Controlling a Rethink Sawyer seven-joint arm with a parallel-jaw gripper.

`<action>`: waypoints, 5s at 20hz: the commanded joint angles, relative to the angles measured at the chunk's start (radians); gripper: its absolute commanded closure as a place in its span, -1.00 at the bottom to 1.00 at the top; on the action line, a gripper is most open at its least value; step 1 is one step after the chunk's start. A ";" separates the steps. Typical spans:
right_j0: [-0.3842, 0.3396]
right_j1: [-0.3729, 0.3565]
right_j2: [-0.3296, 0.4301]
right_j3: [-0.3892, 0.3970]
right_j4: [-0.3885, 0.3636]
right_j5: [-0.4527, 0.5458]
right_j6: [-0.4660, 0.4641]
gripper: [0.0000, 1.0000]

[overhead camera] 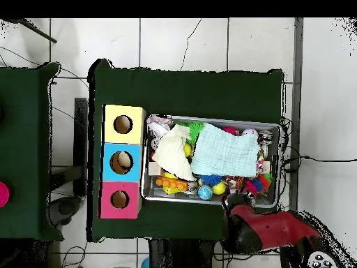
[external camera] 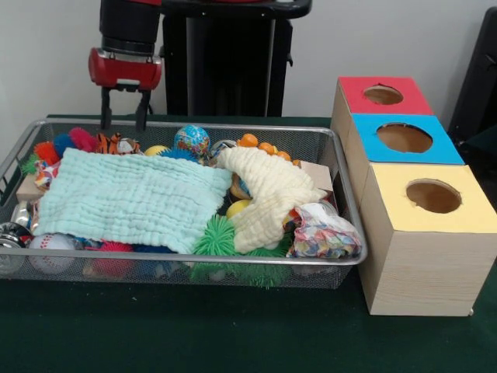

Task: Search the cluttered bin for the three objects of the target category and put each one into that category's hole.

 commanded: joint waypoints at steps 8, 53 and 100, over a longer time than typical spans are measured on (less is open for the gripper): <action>0.004 0.014 0.100 -0.103 -0.094 0.097 -0.048 -1.00; -0.036 0.091 0.131 -0.132 -0.198 0.004 0.006 -1.00; -0.165 -0.103 0.313 0.049 -0.084 0.144 -0.078 1.00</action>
